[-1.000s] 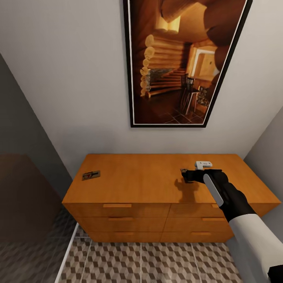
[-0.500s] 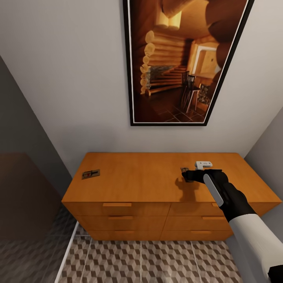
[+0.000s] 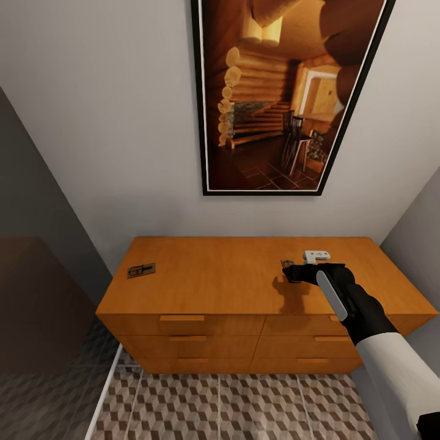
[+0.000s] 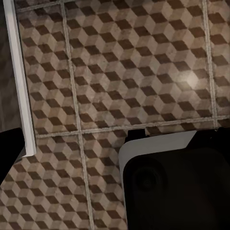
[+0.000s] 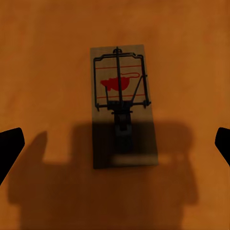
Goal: Take the four mousetraps from the cabinet in the bathroom and place them on the bathroom floor. Make sure all four end up on the same floor surface, and ensure that at least two of them are either under or directly next to the same bathroom sink.
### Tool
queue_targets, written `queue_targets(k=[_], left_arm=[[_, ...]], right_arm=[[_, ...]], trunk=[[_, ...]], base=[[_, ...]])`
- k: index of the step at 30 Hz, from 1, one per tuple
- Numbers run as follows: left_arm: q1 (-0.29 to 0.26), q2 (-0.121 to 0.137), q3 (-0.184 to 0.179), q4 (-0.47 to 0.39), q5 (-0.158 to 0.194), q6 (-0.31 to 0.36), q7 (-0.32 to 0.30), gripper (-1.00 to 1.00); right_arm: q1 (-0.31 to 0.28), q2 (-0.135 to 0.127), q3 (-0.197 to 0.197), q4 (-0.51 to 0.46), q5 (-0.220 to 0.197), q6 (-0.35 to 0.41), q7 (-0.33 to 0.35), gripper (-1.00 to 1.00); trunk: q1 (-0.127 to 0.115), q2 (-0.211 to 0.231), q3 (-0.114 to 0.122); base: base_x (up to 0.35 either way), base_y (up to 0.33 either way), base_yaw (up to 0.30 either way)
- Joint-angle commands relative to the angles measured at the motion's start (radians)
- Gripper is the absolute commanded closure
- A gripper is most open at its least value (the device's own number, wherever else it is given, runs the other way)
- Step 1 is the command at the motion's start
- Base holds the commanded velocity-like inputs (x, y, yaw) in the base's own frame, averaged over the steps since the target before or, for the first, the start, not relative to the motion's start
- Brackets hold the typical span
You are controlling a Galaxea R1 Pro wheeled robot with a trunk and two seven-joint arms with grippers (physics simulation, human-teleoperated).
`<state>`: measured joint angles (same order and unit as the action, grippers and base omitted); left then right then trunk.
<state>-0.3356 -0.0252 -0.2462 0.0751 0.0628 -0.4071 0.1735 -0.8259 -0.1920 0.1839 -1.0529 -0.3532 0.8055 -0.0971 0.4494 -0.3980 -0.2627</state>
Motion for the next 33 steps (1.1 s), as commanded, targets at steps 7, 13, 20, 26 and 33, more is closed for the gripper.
queue_targets(k=[7, 13, 20, 26, 33], left_arm=[[-0.002, -0.001, -0.008, 0.005, 0.006, -0.007, 0.003, -1.0], [-0.002, -0.001, -0.008, 0.005, 0.006, -0.007, 0.003, -1.0], [-0.002, -0.001, -0.008, 0.005, 0.006, -0.007, 0.003, -1.0], [-0.002, -0.001, -0.008, 0.005, 0.006, -0.007, 0.003, -1.0], [-0.002, -0.001, -0.009, 0.005, 0.006, -0.007, 0.003, -1.0]], right_arm=[[-0.001, -0.001, 0.005, -0.001, -0.01, 0.003, -0.01, -1.0], [-0.001, -0.001, 0.005, -0.001, -0.01, 0.003, -0.01, -1.0], [-0.001, -0.001, 0.005, -0.001, -0.01, 0.003, -0.01, -1.0], [-0.001, -0.001, 0.005, -0.001, -0.01, 0.003, -0.01, -1.0], [-0.001, -0.001, 0.005, -0.001, -0.01, 0.003, -0.01, -1.0]], trunk=[[0.001, -0.002, -0.002], [0.001, -0.002, -0.002], [0.001, -0.002, -0.002], [0.001, -0.002, -0.002], [0.001, -0.002, -0.002]], base=[[0.003, 0.0, 0.0], [0.042, 0.0, 0.0], [0.013, 0.0, 0.0], [0.003, 0.0, 0.0], [0.0, 0.0, 0.0]])
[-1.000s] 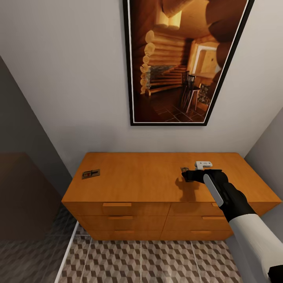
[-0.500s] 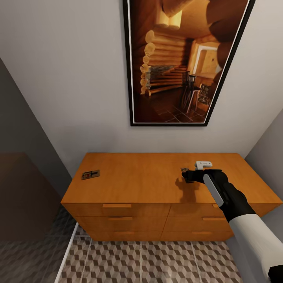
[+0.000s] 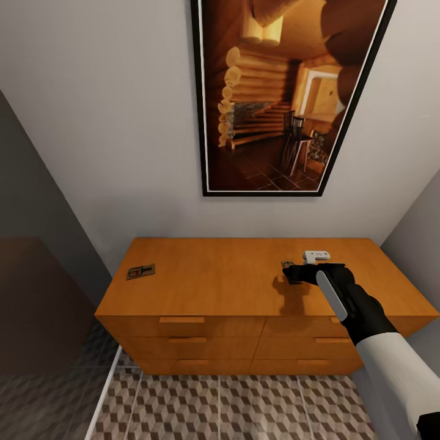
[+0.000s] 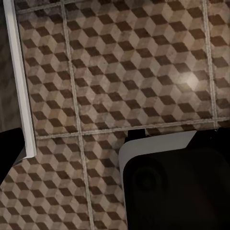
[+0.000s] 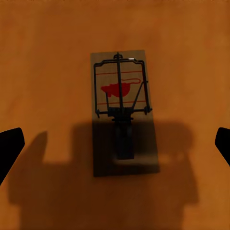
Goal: Take the four mousetraps from the cabinet in the bathroom and place them on the bathroom floor. Make sure all four end up on the same floor surface, and ensure that at least two of them are either under or directly next to the same bathroom sink.
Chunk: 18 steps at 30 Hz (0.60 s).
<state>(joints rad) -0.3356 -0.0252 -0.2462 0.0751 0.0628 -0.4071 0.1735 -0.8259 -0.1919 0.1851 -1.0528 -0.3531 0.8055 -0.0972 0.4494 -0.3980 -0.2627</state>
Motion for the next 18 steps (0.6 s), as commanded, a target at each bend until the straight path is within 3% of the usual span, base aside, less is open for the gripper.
queue_targets(k=[1, 18], left_arm=[[-0.002, -0.001, -0.009, 0.005, 0.006, -0.007, 0.003, -1.0], [-0.002, -0.001, -0.008, 0.005, 0.006, -0.007, 0.003, -1.0]], right_arm=[[-0.001, -0.001, 0.004, -0.001, -0.01, 0.003, -0.01, -1.0], [-0.001, -0.001, 0.004, -0.001, -0.01, 0.003, -0.01, -1.0]], trunk=[[0.001, -0.002, -0.002], [0.001, -0.002, -0.012]], base=[[0.0, 0.0, 0.0], [0.0, 0.0, 0.0]])
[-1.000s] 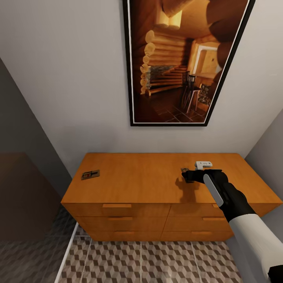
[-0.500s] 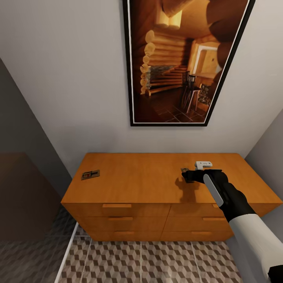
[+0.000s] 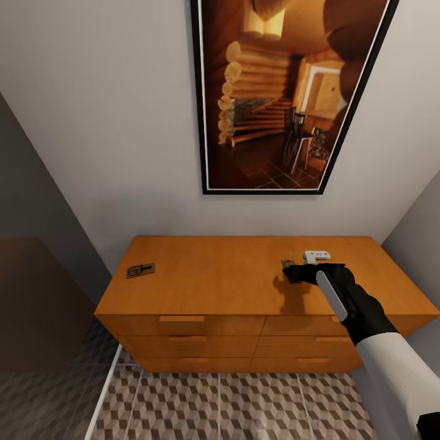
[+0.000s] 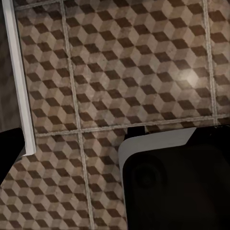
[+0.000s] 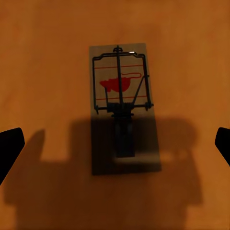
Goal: Take the four mousetraps from the cabinet in the bathroom and place them on the bathroom floor. Make sure all four end up on the same floor surface, and ensure that at least two of them are either under or directly next to the same bathroom sink.
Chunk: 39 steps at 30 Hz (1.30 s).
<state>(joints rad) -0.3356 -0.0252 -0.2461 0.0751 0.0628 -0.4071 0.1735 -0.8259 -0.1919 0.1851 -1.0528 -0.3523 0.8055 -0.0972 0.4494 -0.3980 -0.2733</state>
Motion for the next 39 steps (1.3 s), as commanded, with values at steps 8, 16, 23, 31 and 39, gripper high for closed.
queue_targets(k=[8, 16, 23, 31, 39], left_arm=[[-0.002, -0.001, -0.009, 0.005, 0.006, -0.006, 0.003, -1.0], [-0.002, -0.001, -0.009, 0.005, 0.006, -0.007, 0.003, -1.0], [-0.002, -0.001, -0.009, 0.005, 0.006, -0.006, 0.003, -1.0], [-0.002, -0.001, -0.009, 0.005, 0.006, -0.006, 0.003, -1.0], [-0.002, -0.001, -0.009, 0.005, 0.006, -0.006, 0.003, -1.0]], right_arm=[[-0.001, -0.003, 0.002, -0.001, -0.01, 0.003, -0.01, -1.0], [-0.001, -0.014, 0.002, -0.001, -0.011, 0.001, -0.008, -1.0], [-0.001, -0.033, 0.001, -0.001, -0.011, -0.001, -0.004, -1.0], [-0.001, -0.039, 0.001, -0.001, -0.011, -0.002, -0.003, -1.0], [-0.001, -0.038, 0.002, -0.001, -0.013, -0.002, -0.003, -1.0]], trunk=[[0.001, -0.002, -0.005], [0.001, -0.002, -0.006], [0.001, -0.002, -0.006], [0.001, -0.002, -0.006], [0.001, -0.002, -0.006]], base=[[0.0, 0.0, 0.0], [0.0, 0.0, 0.0], [0.0, 0.0, 0.0], [0.0, 0.0, 0.0], [0.0, 0.0, 0.0]])
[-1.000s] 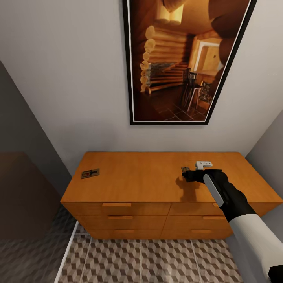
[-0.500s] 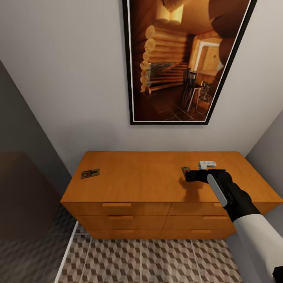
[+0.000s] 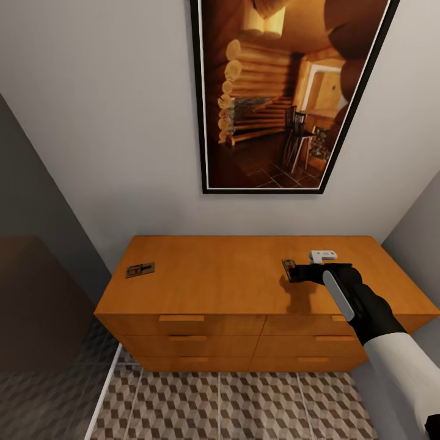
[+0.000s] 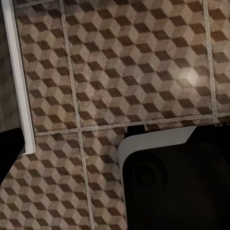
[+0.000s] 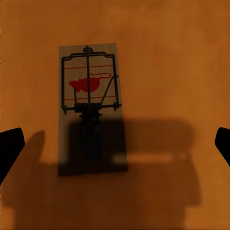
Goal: Take the four mousetraps from the cabinet in the bathroom and place them on the bathroom floor. Make sure all four end up on the same floor surface, and ensure that at least two of them are either under or directly next to the same bathroom sink.
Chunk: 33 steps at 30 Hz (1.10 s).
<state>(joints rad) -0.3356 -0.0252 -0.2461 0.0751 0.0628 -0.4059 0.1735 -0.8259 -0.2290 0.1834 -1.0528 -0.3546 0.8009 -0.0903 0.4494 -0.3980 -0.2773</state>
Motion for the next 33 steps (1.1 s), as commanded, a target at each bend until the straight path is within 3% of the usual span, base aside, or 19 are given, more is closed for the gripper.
queue_targets(k=[1, 33], left_arm=[[-0.002, -0.001, -0.008, 0.005, 0.006, -0.007, 0.003, -1.0], [-0.002, -0.001, -0.008, 0.005, 0.006, -0.007, 0.003, -1.0]], right_arm=[[-0.001, -0.001, 0.004, -0.001, -0.01, 0.003, -0.009, -1.0], [-0.001, 0.002, 0.004, -0.001, -0.017, 0.001, -0.001, -1.0]], trunk=[[0.001, -0.002, -0.002], [0.001, -0.002, -0.005]], base=[[0.0, 0.0, 0.0], [0.0, 0.0, 0.0]])
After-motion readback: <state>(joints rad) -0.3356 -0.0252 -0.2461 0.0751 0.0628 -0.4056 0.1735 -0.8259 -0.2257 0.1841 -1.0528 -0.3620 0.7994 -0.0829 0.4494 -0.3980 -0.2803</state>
